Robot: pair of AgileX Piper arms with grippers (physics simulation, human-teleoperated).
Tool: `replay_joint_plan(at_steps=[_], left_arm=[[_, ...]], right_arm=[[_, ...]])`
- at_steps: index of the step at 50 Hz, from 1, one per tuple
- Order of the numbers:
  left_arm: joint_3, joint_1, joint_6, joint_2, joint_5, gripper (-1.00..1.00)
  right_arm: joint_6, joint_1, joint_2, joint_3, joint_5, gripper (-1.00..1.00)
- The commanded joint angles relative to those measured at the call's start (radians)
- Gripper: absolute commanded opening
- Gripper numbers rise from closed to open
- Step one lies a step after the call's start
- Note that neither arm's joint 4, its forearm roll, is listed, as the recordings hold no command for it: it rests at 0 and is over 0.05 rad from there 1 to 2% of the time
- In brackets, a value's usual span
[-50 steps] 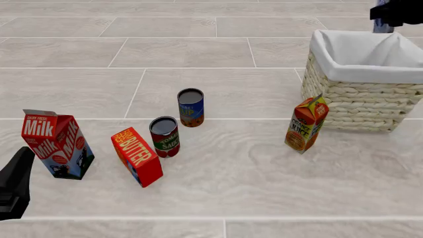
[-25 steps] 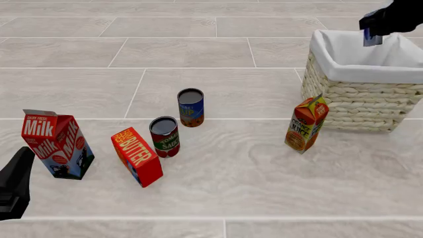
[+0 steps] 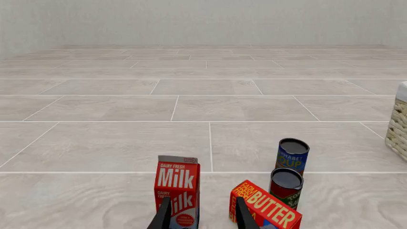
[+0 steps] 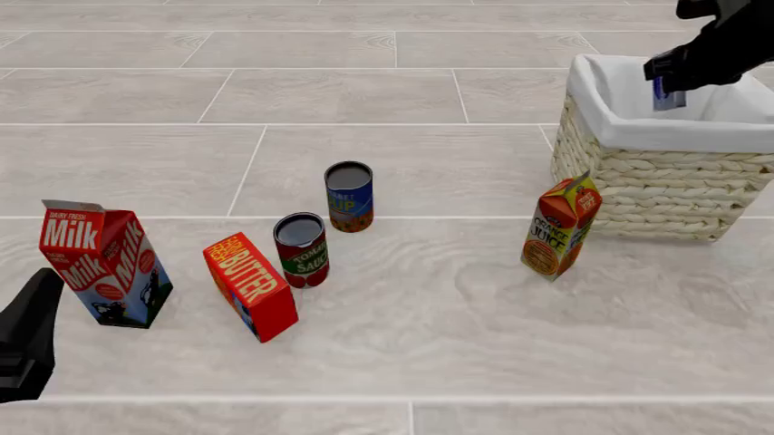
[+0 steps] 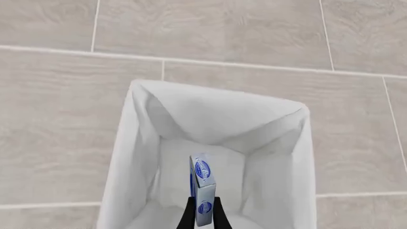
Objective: Pick the cream cheese and place it in the basket.
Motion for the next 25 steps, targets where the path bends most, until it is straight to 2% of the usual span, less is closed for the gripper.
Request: replay_joint_plan(at_steps=[1,17,25], left_arm=[[0.0,0.0,0.0,0.0,0.0,1.0],[0.0,0.0,0.0,0.0,0.0,1.0],[0.0,0.0,0.0,0.0,0.0,1.0]], right_arm=[[0.009,0.001,0.018,-0.012,-0.004,-1.0],[0.012,-0.016,0.029,-0.003,-0.013,-1.0],[-0.009,-0.009,0.033,-0.002,-0.016,-1.0]])
